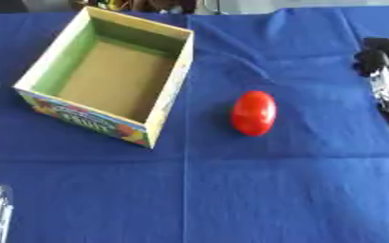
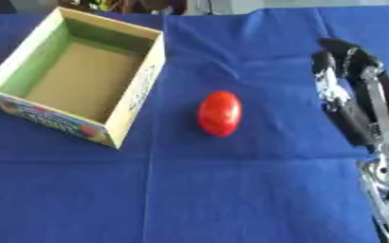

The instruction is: Pick up objects on the table and place them in the box.

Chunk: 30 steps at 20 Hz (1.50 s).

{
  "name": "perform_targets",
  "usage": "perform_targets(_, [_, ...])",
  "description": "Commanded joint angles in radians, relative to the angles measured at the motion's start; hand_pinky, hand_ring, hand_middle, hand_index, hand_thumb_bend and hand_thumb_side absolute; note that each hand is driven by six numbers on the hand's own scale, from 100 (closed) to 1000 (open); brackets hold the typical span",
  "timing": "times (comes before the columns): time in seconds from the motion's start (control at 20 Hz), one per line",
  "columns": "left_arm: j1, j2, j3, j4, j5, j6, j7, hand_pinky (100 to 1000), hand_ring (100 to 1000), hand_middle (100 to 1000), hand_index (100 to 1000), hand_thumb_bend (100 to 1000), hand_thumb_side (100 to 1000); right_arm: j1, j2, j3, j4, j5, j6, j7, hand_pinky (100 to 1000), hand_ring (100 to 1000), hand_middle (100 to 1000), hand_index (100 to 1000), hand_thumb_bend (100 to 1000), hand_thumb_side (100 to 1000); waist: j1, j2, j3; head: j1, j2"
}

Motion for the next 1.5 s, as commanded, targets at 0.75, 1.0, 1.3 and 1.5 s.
perform_targets(0.75, [0.002, 0.020, -0.017, -0.019, 0.012, 0.012, -0.015, 544, 896, 816, 608, 100, 885, -0.198, -0.268, 0.127, -0.021, 0.135, 0.240, 0.483, 868, 849, 821, 1000, 393, 862, -0.008, -0.034, 0.010, -0.013, 0.006])
perform_targets(1.0, [0.003, 0.022, -0.020, -0.019, 0.013, 0.015, -0.019, 544, 896, 816, 608, 100, 889, -0.236, -0.303, 0.169, -0.021, 0.134, 0.286, 0.589, 894, 885, 860, 1000, 497, 846, -0.011, -0.040, 0.009, -0.013, 0.010])
perform_targets(1.3, [0.006, 0.023, -0.022, -0.019, 0.014, 0.016, -0.020, 544, 896, 816, 608, 100, 887, -0.260, -0.292, 0.188, -0.021, 0.152, 0.340, 0.666, 892, 895, 864, 1000, 527, 859, -0.015, -0.043, 0.007, -0.012, 0.014])
perform_targets(1.5, [0.009, 0.023, -0.022, -0.019, 0.014, 0.016, -0.019, 544, 897, 816, 607, 100, 888, -0.277, -0.252, 0.212, -0.017, 0.176, 0.374, 0.704, 890, 896, 875, 1000, 490, 826, -0.019, -0.045, 0.001, -0.011, 0.016])
